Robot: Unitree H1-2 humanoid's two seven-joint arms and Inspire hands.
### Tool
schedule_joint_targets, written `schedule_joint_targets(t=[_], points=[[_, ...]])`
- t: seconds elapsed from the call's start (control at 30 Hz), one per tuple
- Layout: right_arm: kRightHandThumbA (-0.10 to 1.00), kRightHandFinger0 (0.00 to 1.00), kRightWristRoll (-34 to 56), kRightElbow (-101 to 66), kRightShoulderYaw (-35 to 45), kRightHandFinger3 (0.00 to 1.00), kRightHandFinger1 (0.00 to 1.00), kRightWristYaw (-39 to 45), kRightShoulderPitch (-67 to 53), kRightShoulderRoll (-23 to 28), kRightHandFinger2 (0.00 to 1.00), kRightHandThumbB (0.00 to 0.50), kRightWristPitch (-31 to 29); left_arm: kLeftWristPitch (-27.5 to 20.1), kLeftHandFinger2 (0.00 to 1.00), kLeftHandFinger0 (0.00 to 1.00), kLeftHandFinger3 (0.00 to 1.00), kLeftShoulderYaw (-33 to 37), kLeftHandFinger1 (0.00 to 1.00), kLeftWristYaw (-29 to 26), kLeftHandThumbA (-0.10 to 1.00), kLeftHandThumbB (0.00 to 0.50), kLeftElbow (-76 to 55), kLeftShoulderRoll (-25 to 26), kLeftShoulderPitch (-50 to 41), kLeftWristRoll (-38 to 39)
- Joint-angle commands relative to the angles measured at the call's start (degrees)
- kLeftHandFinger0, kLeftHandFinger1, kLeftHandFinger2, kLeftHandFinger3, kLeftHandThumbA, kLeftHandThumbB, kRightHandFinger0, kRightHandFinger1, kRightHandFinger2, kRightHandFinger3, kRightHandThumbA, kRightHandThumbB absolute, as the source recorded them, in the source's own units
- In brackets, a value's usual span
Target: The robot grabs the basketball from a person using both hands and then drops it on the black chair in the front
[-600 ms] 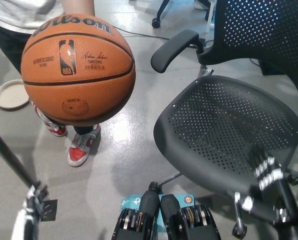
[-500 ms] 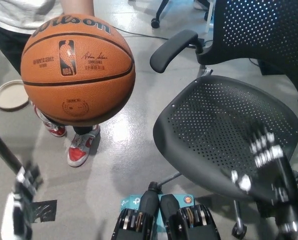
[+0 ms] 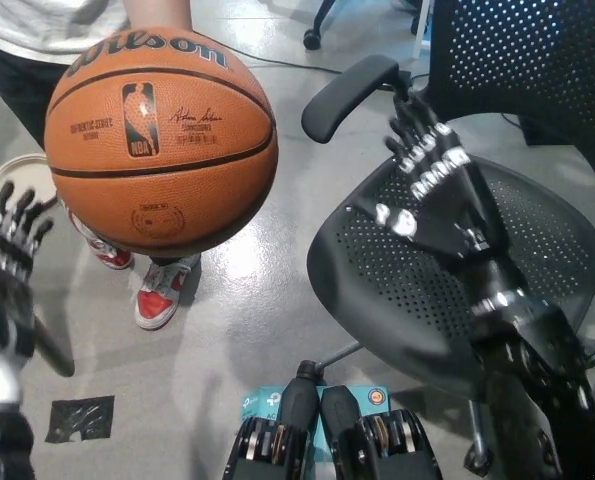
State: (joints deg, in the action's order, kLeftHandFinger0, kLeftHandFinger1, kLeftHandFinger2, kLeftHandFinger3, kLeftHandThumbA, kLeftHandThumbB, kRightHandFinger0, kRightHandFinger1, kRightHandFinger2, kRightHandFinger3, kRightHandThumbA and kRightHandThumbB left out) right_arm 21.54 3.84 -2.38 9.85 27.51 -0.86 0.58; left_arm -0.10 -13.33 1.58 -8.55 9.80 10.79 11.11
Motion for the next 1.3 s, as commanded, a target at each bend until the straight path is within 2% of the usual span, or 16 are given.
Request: schedule_joint_targets(t=[0.0, 0.1, 0.2, 0.23, 0.33, 0.4, 0.53, 0.6, 0.7, 0.97, 1.1, 1.17, 1.2, 1.23, 1.27], points=[[1.00, 1.00, 1.25, 6.95, 0.36, 1.00, 1.00, 0.93, 8.00, -2.80, 1.00, 0.419, 1.67, 6.51, 1.00, 1.00, 1.00, 0.58, 1.00, 0.25, 1.00, 0.202, -0.56, 1.44, 4.28, 2.05], [1.00, 1.00, 1.38, 12.07, 0.82, 1.00, 1.00, 1.92, 11.14, -3.72, 1.00, 0.414, 0.40, 7.76, 1.00, 1.00, 1.00, 1.00, 1.00, 0.40, 1.00, 0.208, 0.46, 1.31, 6.36, 2.03], [1.00, 1.00, 2.87, 16.71, 2.04, 1.00, 1.00, 2.82, 14.14, -5.13, 1.00, 0.421, 0.64, 7.92, 1.00, 1.00, 1.00, 1.76, 1.00, 1.25, 1.00, 0.182, 2.09, 0.83, 8.47, 2.71], [1.00, 1.00, 3.19, 19.72, 2.74, 1.00, 1.00, 2.70, 15.97, -6.44, 1.00, 0.407, -0.41, 6.75, 1.00, 1.00, 1.00, 2.99, 1.00, 1.44, 1.00, 0.151, 3.02, 0.38, 9.33, 1.23], [1.00, 1.00, 2.89, 21.80, 3.48, 1.00, 1.00, 3.66, 16.90, -7.05, 1.00, 0.399, -1.49, 6.61, 1.00, 1.00, 1.00, 3.77, 1.00, 1.57, 1.00, 0.149, 3.12, 0.49, 9.41, 1.13], [1.00, 1.00, 2.69, 26.01, 4.27, 1.00, 1.00, 3.41, 19.17, -8.53, 1.00, 0.402, -2.64, 8.53, 1.00, 1.00, 1.00, 5.20, 1.00, 1.87, 1.00, 0.201, 3.06, 0.28, 9.87, 0.75], [1.00, 1.00, 2.49, 27.33, 5.19, 1.00, 1.00, 3.82, 20.00, -9.24, 1.00, 0.397, -2.97, 8.14, 1.00, 1.00, 1.00, 5.56, 1.00, 2.17, 1.00, 0.214, 3.42, 0.52, 9.92, 1.17], [1.00, 1.00, 2.30, 27.88, 5.05, 1.00, 1.00, 3.15, 21.62, -10.20, 1.00, 0.411, -1.24, 8.62, 1.00, 1.00, 1.00, 5.92, 1.00, 1.45, 1.00, 0.244, 3.67, 0.17, 10.51, 0.26], [1.00, 1.00, 2.74, 28.63, 5.16, 1.00, 1.00, 3.41, 22.44, -11.00, 1.00, 0.444, -0.86, 8.16, 1.00, 1.00, 1.00, 6.06, 1.00, 1.43, 1.00, 0.221, 3.91, -0.09, 10.60, 0.32], [1.00, 1.00, 2.26, 31.69, 4.73, 1.00, 1.00, 4.70, 23.87, -12.25, 1.00, 0.455, -2.23, 10.15, 1.00, 1.00, 1.00, 7.07, 1.00, 0.95, 1.00, 0.206, 3.35, -1.25, 11.31, 0.36], [1.00, 1.00, 1.12, 35.45, 4.82, 1.00, 1.00, 3.17, 26.09, -13.81, 1.00, 0.413, -4.43, 9.87, 1.00, 1.00, 1.00, 8.51, 1.00, 1.06, 1.00, 0.175, 5.45, -2.32, 14.05, 0.19], [1.00, 1.00, 0.20, 37.00, 4.45, 1.00, 1.00, 2.97, 26.81, -14.13, 1.00, 0.408, -5.74, 8.24, 1.00, 1.00, 1.00, 9.87, 1.00, 0.82, 1.00, 0.224, 7.46, -2.81, 16.01, -1.63], [1.00, 1.00, 0.11, 37.35, 4.42, 1.00, 1.00, 2.99, 27.01, -14.05, 1.00, 0.407, -6.10, 8.29, 1.00, 1.00, 1.00, 10.20, 1.00, 0.61, 1.00, 0.233, 7.87, -2.83, 16.46, -2.02], [1.00, 1.00, -0.63, 39.00, 4.31, 1.00, 1.00, 2.18, 27.64, -14.60, 1.00, 0.426, -7.72, 7.99, 1.00, 1.00, 1.00, 12.81, 1.00, -1.47, 1.00, 0.275, 8.87, -2.25, 17.66, -8.47], [1.00, 1.00, -1.09, 39.60, 4.19, 1.00, 1.00, 1.51, 27.88, -14.82, 1.00, 0.447, -8.31, 7.39, 1.00, 1.00, 1.00, 13.55, 1.00, -1.72, 1.00, 0.262, 9.53, -2.18, 18.22, -9.55]])
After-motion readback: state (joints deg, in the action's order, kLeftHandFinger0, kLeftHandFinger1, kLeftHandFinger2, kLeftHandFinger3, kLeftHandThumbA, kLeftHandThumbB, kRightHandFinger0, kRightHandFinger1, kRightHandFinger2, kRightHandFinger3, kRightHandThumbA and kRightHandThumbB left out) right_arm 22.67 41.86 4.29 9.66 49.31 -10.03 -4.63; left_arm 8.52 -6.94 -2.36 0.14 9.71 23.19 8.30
